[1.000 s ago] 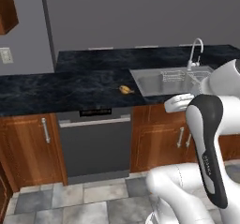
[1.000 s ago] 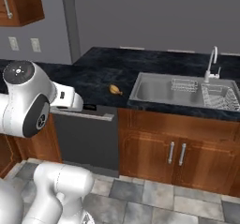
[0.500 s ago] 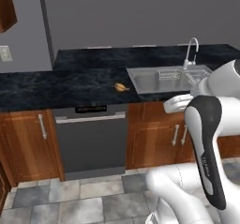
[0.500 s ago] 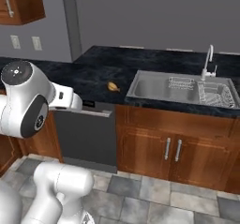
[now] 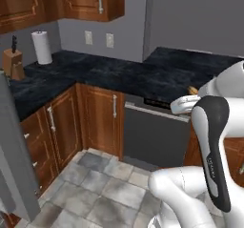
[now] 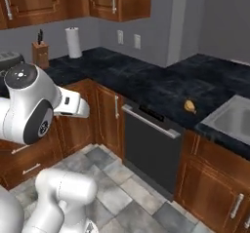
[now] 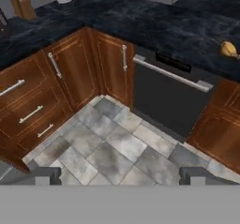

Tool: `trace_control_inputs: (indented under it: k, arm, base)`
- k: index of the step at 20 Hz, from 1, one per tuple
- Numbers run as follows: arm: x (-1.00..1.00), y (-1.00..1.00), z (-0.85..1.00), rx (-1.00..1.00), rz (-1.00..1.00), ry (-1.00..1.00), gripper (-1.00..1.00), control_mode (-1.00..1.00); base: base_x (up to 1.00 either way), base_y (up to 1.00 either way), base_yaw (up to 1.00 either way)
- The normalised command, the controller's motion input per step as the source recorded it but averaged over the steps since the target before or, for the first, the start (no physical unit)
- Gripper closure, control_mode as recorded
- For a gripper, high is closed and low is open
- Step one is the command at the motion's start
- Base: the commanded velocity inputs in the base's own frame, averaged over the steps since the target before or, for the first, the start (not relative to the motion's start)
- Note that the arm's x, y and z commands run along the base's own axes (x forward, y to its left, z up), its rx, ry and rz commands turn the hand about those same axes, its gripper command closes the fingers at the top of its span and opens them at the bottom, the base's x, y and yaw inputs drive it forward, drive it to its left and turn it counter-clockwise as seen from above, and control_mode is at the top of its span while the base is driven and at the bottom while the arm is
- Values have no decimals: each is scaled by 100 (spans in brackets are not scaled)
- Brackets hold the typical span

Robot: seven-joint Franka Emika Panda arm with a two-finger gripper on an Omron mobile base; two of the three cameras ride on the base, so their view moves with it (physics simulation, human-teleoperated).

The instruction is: Open the fridge, remove the orange, squash, and chicken drumstick, and place them on any counter.

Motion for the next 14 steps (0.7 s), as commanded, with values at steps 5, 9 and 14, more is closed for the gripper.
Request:
trace_control_inputs:
  k: [5,9,14]
  arm:
    - [0,0,0,0,0,0,-100,100]
    - [0,0,0,0,0,0,-100,100]
    - [0,0,0,0,0,0,-100,100]
  base:
    - [-20,25,100]
    - [-20,51,97]
    - [0,66,81]
